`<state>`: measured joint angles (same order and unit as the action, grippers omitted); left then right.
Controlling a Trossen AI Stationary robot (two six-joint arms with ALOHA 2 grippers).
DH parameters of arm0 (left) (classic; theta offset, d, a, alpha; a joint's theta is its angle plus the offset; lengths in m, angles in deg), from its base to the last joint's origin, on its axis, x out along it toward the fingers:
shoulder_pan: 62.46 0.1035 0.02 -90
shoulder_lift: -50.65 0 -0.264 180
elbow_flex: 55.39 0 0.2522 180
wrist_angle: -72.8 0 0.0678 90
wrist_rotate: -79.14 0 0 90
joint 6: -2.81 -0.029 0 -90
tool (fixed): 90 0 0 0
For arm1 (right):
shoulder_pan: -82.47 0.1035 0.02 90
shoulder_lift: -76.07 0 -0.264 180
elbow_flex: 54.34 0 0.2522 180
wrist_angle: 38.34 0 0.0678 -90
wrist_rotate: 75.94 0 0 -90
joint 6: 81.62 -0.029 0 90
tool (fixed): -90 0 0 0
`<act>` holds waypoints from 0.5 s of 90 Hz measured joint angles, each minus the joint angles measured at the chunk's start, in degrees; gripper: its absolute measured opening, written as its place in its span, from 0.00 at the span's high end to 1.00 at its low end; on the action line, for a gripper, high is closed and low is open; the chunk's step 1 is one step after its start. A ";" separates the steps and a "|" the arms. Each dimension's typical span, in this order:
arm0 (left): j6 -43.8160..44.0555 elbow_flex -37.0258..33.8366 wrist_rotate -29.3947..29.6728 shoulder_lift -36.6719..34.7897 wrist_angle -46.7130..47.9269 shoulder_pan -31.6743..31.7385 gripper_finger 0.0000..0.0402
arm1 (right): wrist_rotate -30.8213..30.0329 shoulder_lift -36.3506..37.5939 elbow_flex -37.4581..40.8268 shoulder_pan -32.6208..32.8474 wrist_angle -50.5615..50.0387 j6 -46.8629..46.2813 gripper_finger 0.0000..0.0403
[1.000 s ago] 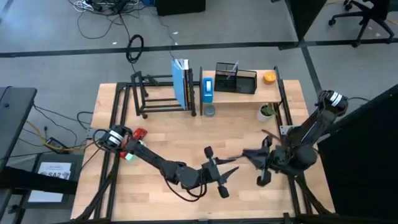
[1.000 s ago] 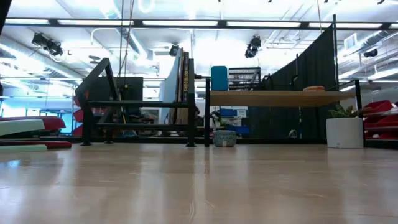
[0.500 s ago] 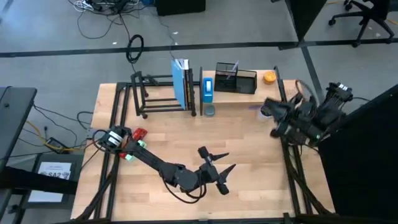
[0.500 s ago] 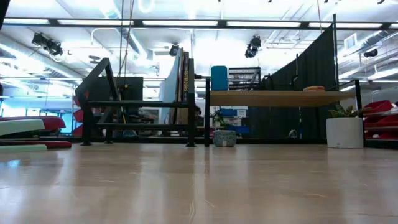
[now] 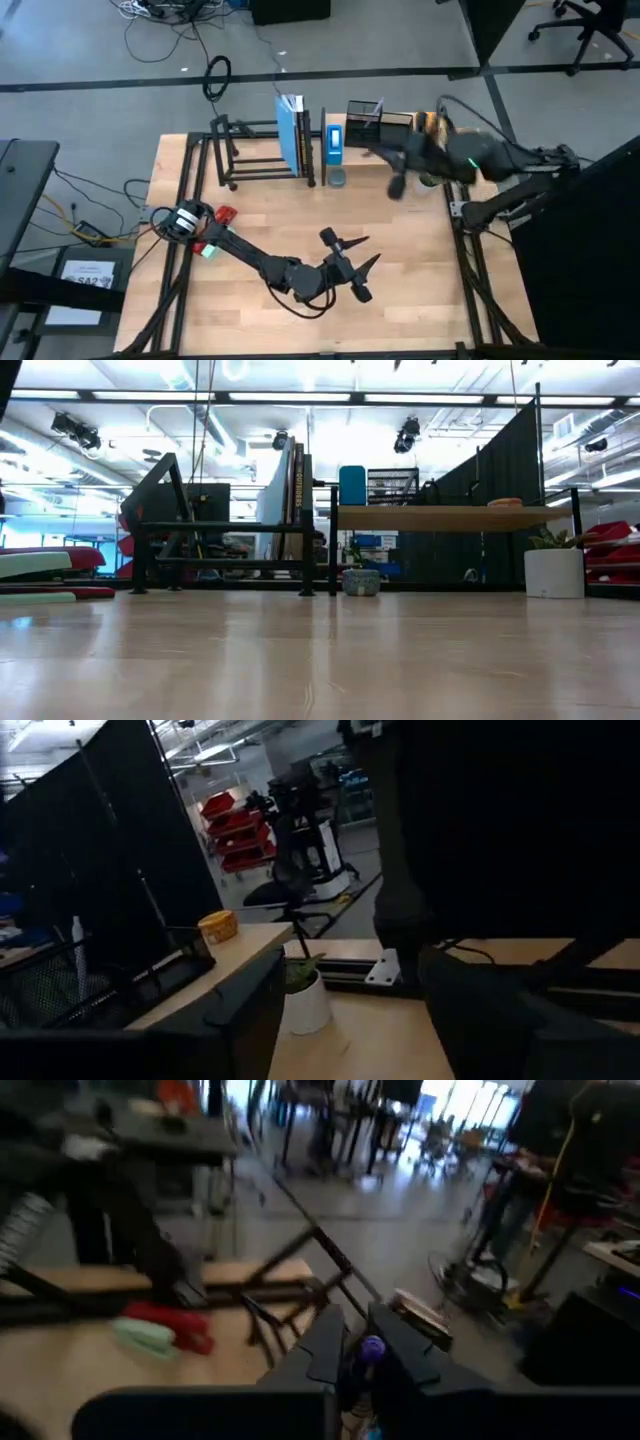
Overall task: Stock shelves
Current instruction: Put the blue ball pen into the pen organizer on the shelf
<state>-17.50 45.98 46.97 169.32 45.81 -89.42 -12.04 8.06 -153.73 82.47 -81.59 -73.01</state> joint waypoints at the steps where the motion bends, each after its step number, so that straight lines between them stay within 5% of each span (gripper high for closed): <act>1: 0.00 0.00 -0.01 -0.01 -0.01 -0.03 0.48 | 1.61 -0.40 -0.49 -1.46 -0.53 0.51 1.00; 13: 0.01 0.00 0.03 -0.01 0.28 -1.50 0.48 | 20.74 -4.24 -3.42 -19.41 -2.72 3.77 1.00; 27: 0.04 0.00 0.88 0.00 2.05 -3.78 0.48 | 33.78 -8.28 -4.00 -38.20 -2.19 1.40 1.00; 45: 6.90 -0.08 1.20 -0.98 8.74 -2.39 0.48 | 45.78 -15.99 -3.93 -49.40 0.21 -0.83 0.99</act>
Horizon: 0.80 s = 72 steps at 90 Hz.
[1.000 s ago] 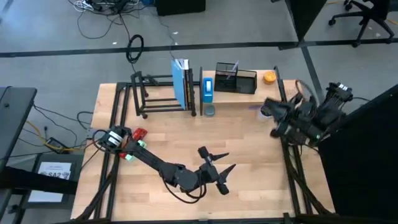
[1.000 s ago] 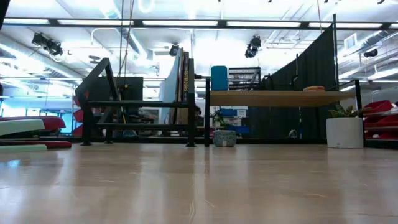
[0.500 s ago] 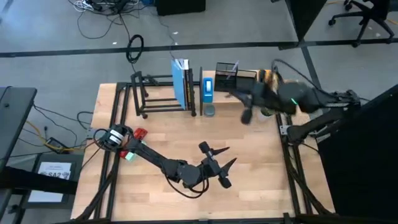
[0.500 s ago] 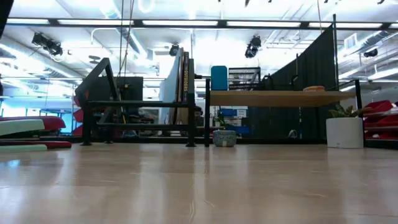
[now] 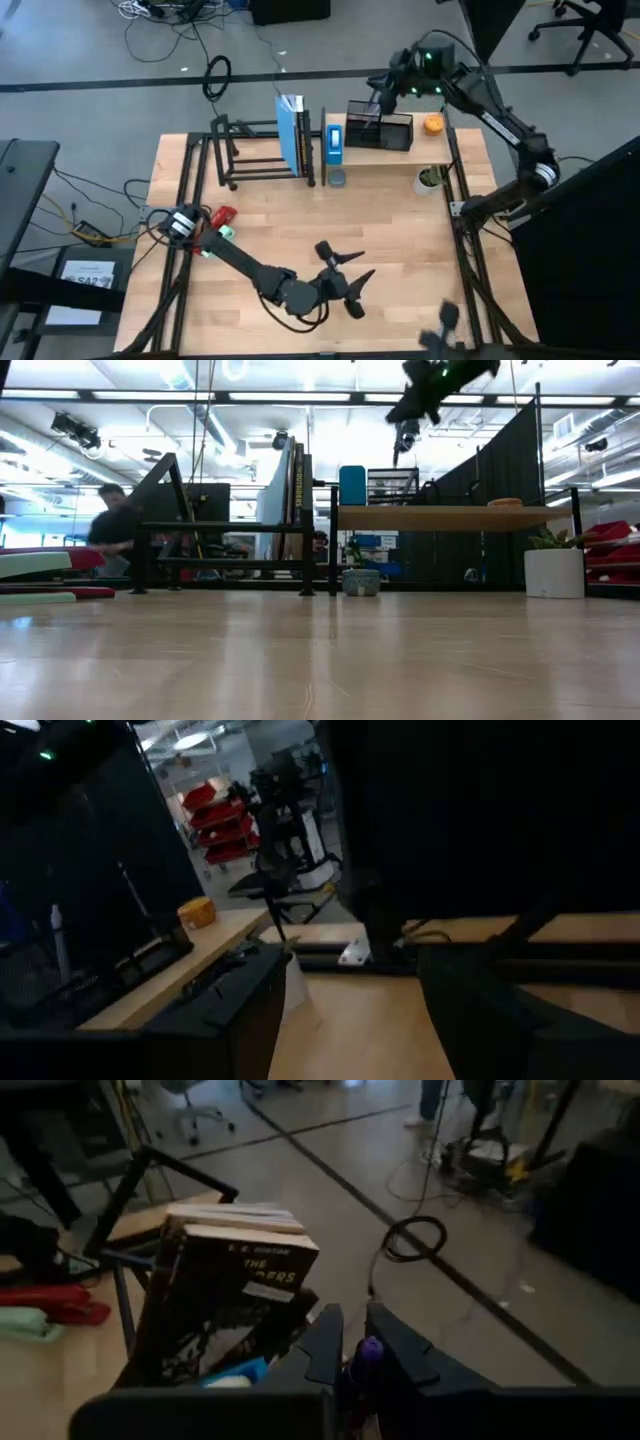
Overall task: Stock shelves
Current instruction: Put the blue ball pen into the pen organizer on the shelf
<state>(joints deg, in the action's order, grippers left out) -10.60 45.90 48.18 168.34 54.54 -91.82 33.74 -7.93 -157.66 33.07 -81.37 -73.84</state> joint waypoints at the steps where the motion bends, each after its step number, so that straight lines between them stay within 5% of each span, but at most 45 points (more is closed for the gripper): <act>1: 0.56 0.00 -0.27 -0.21 0.75 0.26 0.48 | 0.07 -0.36 0.00 -0.25 0.00 0.11 0.99; 18: 8.78 0.00 -7.95 -3.77 12.62 5.85 0.48 | 2.32 -4.09 0.04 -2.31 -1.04 2.38 0.99; 37: 11.81 0.00 -15.13 -3.87 13.83 8.72 0.48 | 3.03 -4.61 0.04 -2.52 -3.13 2.48 0.98; 72: 15.20 0.00 -15.50 -3.87 12.71 8.26 0.48 | 1.68 -4.56 0.04 -2.59 -6.19 1.13 0.78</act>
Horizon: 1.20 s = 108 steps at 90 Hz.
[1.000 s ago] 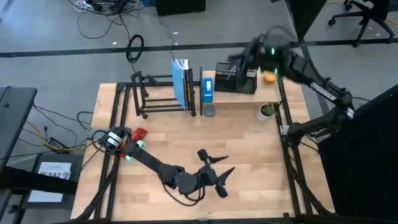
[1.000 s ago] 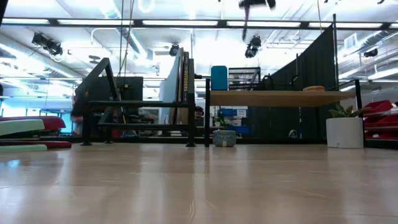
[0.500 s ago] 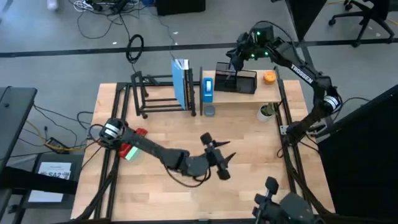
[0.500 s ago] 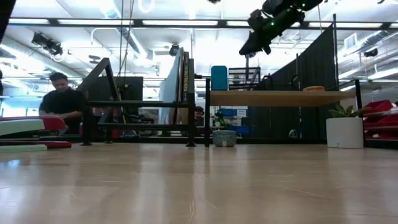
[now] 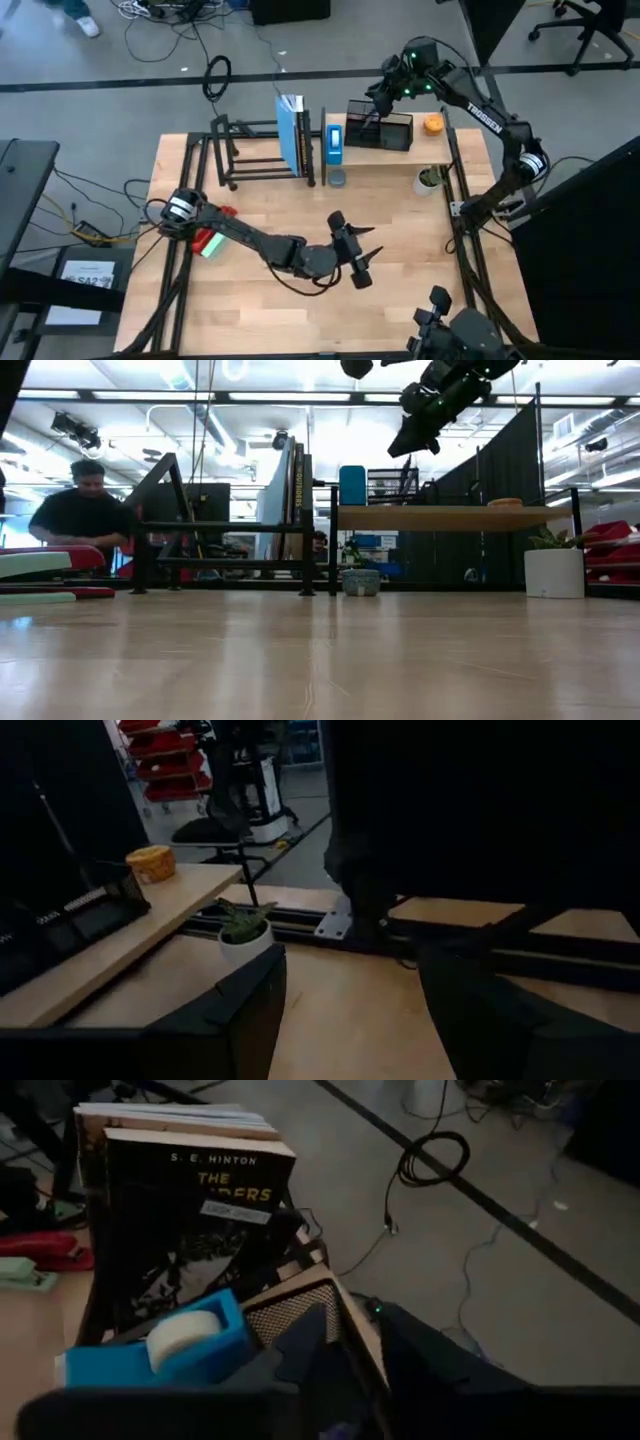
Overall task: Stock shelves
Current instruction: Put the blue ball pen into the pen organizer on the shelf, then put the green stapler under the shelf
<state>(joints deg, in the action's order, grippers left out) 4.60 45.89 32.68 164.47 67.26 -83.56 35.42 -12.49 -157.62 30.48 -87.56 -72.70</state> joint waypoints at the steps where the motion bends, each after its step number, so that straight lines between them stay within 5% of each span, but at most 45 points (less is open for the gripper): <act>1: 0.02 0.00 -0.01 0.00 0.01 -0.04 0.48 | -0.34 0.03 0.00 0.00 0.00 -0.03 0.77; 23: 0.02 0.04 0.67 0.00 -0.50 -1.86 0.48 | -4.26 6.00 -0.50 0.48 1.82 0.89 0.59; 53: -1.54 0.07 1.18 -8.78 6.20 -1.44 0.48 | -3.62 19.81 2.65 13.36 1.94 -1.81 0.58; 66: 5.07 0.09 -2.92 -16.98 22.31 0.37 0.49 | -3.61 23.91 10.77 23.94 3.30 -4.19 0.58; 81: 28.63 0.22 -16.90 -24.42 47.67 5.51 0.55 | -5.47 26.96 26.27 37.05 15.83 -9.33 0.59; 108: 50.77 -2.21 -28.66 -22.37 86.27 6.56 0.63 | -11.52 23.99 51.29 55.68 50.47 -18.52 0.59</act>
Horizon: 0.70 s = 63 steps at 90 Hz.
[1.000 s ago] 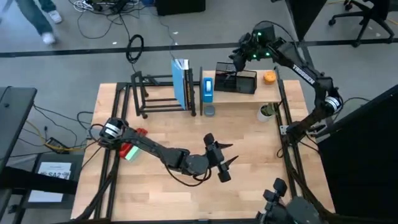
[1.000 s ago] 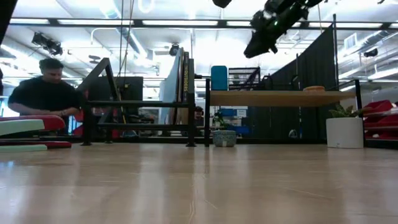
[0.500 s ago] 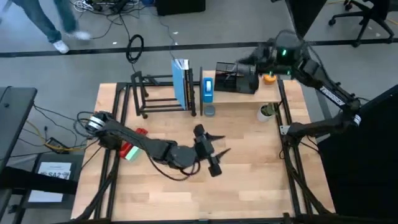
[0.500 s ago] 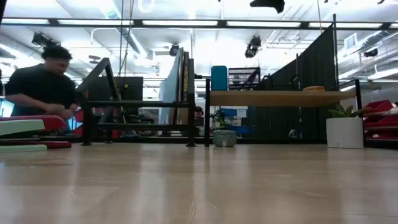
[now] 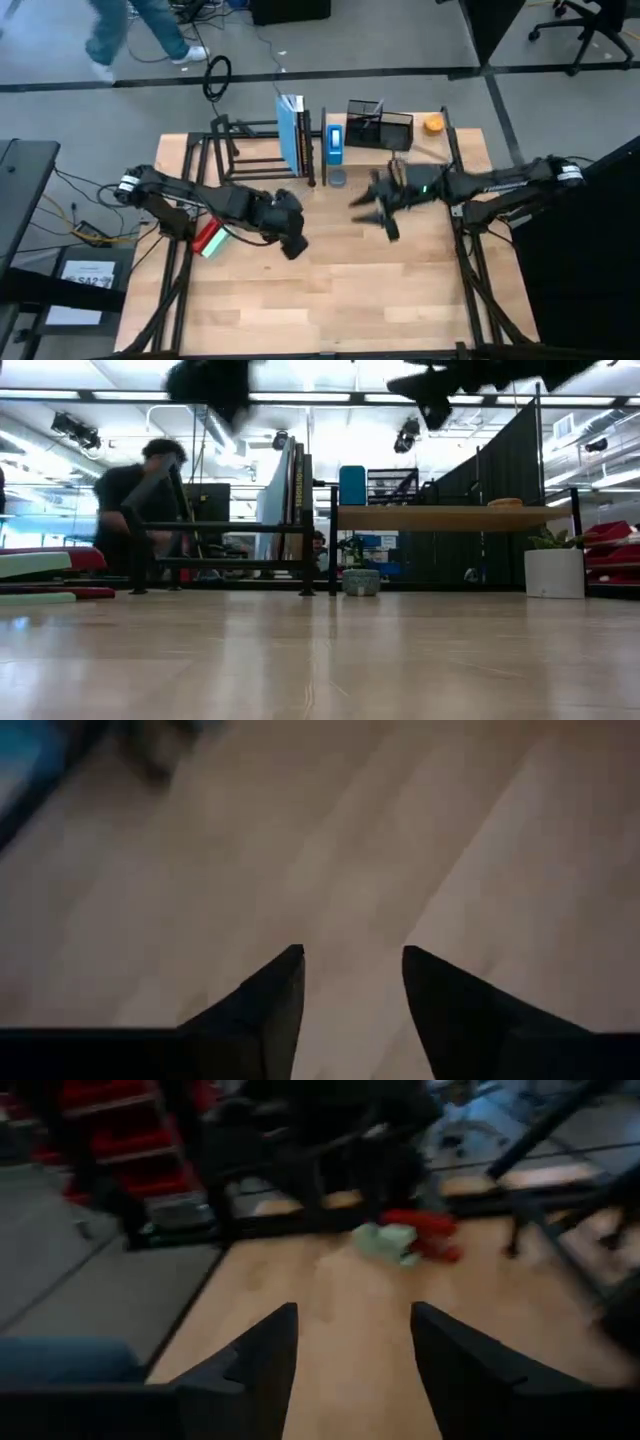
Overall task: Stock shelves
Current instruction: Put the green stapler under the shelf
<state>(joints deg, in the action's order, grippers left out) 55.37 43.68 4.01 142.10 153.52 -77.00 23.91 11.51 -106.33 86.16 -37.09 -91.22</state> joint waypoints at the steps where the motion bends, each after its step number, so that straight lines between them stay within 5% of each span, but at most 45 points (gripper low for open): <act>1: 0.81 -0.41 -0.12 0.08 0.69 -0.25 0.63 | -0.18 -0.27 0.56 0.49 1.13 -0.28 0.59; 32: 25.56 -13.79 -10.55 -0.05 10.09 -9.32 0.47 | -5.58 -10.49 7.86 8.29 13.84 -5.36 0.59; 49: 28.69 -20.88 -13.20 -0.45 10.71 -8.39 0.32 | -5.38 -15.43 7.79 8.22 20.52 -5.85 0.59; 63: 27.75 -28.23 -14.51 -0.54 10.29 -6.07 0.29 | -5.36 -16.98 7.75 8.22 24.76 -6.93 0.59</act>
<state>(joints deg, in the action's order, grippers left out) 83.12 15.45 -10.50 141.56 163.82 -83.07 18.55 -5.47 -98.58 94.39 -12.33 -98.15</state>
